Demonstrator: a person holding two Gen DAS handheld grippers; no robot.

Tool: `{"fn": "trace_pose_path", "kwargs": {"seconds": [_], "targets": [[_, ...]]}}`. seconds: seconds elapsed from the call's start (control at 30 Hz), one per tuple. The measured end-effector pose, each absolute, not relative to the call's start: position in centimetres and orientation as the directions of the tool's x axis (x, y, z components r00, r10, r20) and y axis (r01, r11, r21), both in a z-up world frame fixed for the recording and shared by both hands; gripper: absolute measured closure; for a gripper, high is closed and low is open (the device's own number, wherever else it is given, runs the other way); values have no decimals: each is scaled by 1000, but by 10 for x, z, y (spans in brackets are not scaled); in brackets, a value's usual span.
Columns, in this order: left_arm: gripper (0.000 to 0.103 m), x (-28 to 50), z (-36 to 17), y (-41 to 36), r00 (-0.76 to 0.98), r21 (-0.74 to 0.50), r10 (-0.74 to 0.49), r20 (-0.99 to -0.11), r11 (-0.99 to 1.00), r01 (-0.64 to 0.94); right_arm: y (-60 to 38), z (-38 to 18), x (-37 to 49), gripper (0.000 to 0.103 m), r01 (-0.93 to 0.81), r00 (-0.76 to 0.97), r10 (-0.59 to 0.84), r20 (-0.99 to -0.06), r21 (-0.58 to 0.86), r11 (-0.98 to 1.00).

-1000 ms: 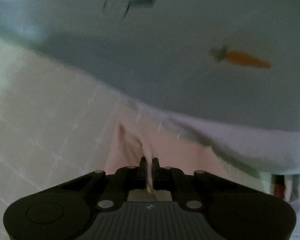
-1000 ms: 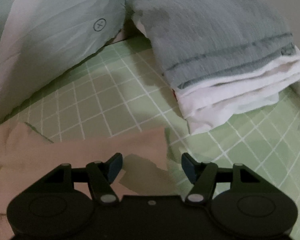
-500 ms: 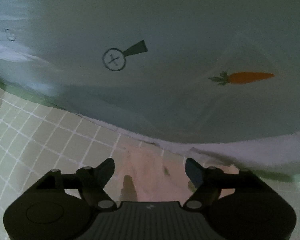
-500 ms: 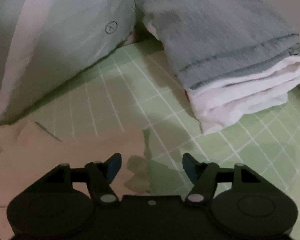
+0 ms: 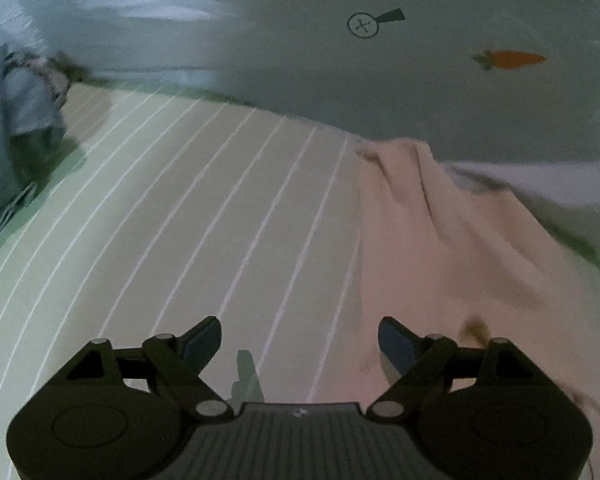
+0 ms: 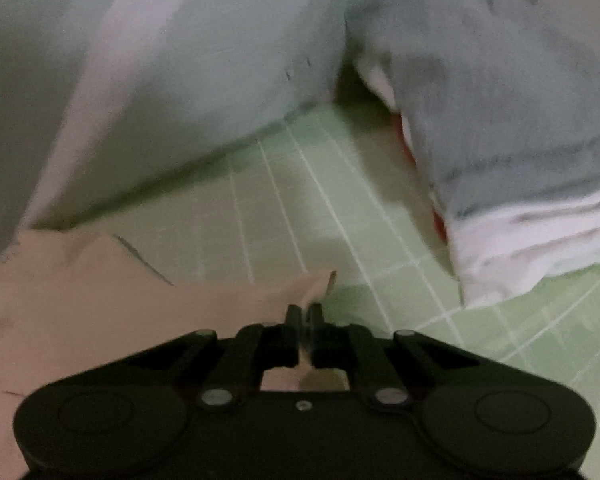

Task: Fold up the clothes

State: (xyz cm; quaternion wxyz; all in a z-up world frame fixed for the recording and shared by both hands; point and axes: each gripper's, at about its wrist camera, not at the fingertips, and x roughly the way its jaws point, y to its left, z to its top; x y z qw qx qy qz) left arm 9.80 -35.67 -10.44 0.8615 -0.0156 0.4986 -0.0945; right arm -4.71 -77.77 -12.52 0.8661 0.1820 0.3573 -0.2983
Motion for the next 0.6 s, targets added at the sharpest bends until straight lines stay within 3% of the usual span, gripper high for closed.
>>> {"fn": "trace_pose_path", "kwargs": {"seconds": [0.3, 0.6], "targets": [[17, 13, -84, -321, 473, -103, -197, -859, 971, 217, -663, -64, -91, 99, 465, 725, -356, -590, 38, 884], [17, -24, -75, -274, 465, -73, -208, -861, 954, 291, -538, -95, -119, 99, 275, 704, -183, -686, 26, 961]]}}
